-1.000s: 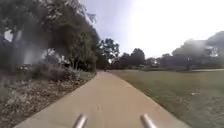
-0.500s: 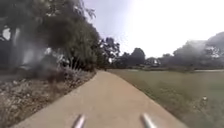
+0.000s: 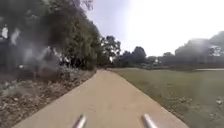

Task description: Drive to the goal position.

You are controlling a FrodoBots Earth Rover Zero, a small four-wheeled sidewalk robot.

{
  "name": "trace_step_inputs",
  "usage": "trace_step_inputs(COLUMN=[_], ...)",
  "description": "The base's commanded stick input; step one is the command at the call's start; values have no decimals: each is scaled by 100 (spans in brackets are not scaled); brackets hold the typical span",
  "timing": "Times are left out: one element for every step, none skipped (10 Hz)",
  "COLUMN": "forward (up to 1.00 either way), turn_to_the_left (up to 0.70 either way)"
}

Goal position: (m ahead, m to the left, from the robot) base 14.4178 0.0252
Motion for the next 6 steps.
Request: trace_step_inputs(forward=[70,70,70,70,70,70], turn_to_the_left=[0,0,0,0,0,0])
